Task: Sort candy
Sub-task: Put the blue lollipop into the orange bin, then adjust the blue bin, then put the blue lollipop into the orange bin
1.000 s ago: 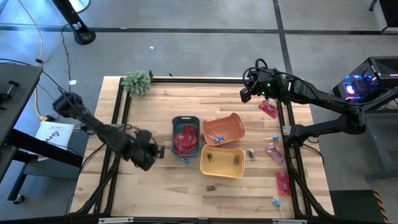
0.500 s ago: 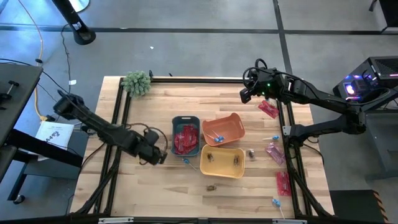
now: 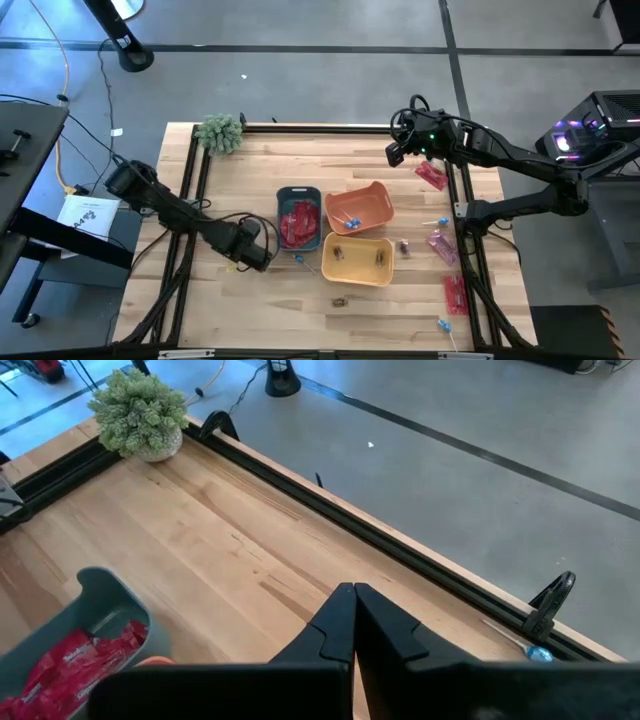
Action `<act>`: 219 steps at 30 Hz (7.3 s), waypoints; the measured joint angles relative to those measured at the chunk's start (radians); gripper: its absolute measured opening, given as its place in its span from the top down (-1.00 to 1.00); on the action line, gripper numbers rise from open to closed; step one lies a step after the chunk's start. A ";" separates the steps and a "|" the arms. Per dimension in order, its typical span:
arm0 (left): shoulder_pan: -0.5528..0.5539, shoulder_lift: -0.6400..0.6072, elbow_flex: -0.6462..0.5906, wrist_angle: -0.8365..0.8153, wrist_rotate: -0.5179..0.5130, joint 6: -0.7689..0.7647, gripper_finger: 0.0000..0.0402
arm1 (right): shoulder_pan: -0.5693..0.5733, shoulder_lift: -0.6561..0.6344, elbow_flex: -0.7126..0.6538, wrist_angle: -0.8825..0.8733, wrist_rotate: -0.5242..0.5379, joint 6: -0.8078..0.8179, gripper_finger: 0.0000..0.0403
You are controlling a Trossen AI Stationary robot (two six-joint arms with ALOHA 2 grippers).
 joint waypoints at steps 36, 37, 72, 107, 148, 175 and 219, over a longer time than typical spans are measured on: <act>0.325 -0.425 0.107 0.404 -0.231 0.897 0.75 | -0.033 0.000 0.000 0.003 0.087 0.055 1.00; 0.369 -0.399 0.107 0.476 -0.208 0.966 0.75 | -0.038 0.000 0.000 0.014 0.086 0.064 1.00; 0.621 0.238 0.469 0.899 0.329 1.185 -0.15 | -0.065 0.000 0.000 0.101 0.044 0.079 1.00; 0.338 -0.052 0.297 0.205 0.096 1.478 -0.07 | 0.150 0.151 0.000 -0.077 -0.331 0.024 1.00; 0.129 0.001 0.074 0.603 -0.050 1.495 1.00 | 0.447 0.151 0.000 0.046 -0.054 0.432 1.00; 0.153 0.143 0.116 0.663 0.089 1.641 0.56 | 0.439 0.151 0.000 0.035 -0.058 0.379 1.00; 0.197 -0.021 0.254 0.431 -0.042 1.702 0.74 | 0.439 0.147 0.012 0.036 -0.054 0.338 1.00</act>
